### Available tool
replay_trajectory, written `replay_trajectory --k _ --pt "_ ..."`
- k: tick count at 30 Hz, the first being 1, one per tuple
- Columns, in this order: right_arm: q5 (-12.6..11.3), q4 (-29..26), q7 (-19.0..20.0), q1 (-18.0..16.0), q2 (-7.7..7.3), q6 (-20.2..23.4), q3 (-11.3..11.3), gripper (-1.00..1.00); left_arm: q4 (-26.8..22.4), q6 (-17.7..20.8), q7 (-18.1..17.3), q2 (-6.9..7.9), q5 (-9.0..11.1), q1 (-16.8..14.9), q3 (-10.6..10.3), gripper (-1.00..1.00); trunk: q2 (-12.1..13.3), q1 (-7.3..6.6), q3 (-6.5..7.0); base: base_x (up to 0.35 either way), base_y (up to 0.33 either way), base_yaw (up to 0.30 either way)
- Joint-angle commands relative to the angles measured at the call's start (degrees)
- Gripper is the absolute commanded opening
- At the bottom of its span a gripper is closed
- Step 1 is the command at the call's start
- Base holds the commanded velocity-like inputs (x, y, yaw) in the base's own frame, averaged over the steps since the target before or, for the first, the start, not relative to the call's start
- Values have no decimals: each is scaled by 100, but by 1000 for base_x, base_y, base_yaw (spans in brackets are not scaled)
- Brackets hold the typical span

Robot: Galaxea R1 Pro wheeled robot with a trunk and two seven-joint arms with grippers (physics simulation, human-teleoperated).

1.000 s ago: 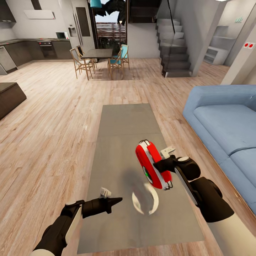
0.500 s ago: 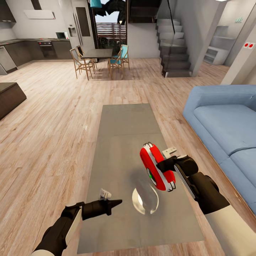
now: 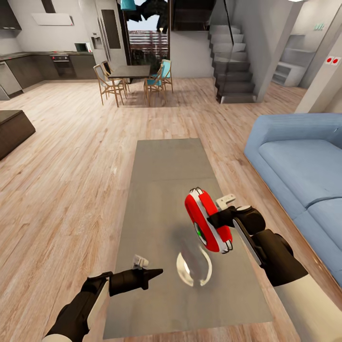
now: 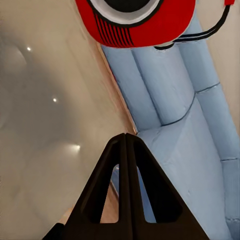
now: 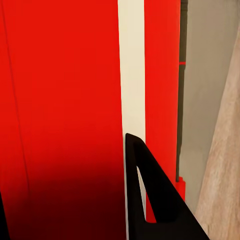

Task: Turn on the radio receiver that's on the table in the living room.

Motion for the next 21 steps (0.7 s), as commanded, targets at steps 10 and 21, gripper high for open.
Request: replay_trajectory --k 10,21 --pt "-11 -17 -1 -1 20 0 11 -100 176 -21 2 7 -5 0 5 -100 0 0 0 0 0 0" --pt "-13 -9 -1 -1 44 0 30 -100 186 -25 2 -1 -5 0 8 -100 0 0 0 0 0 0"
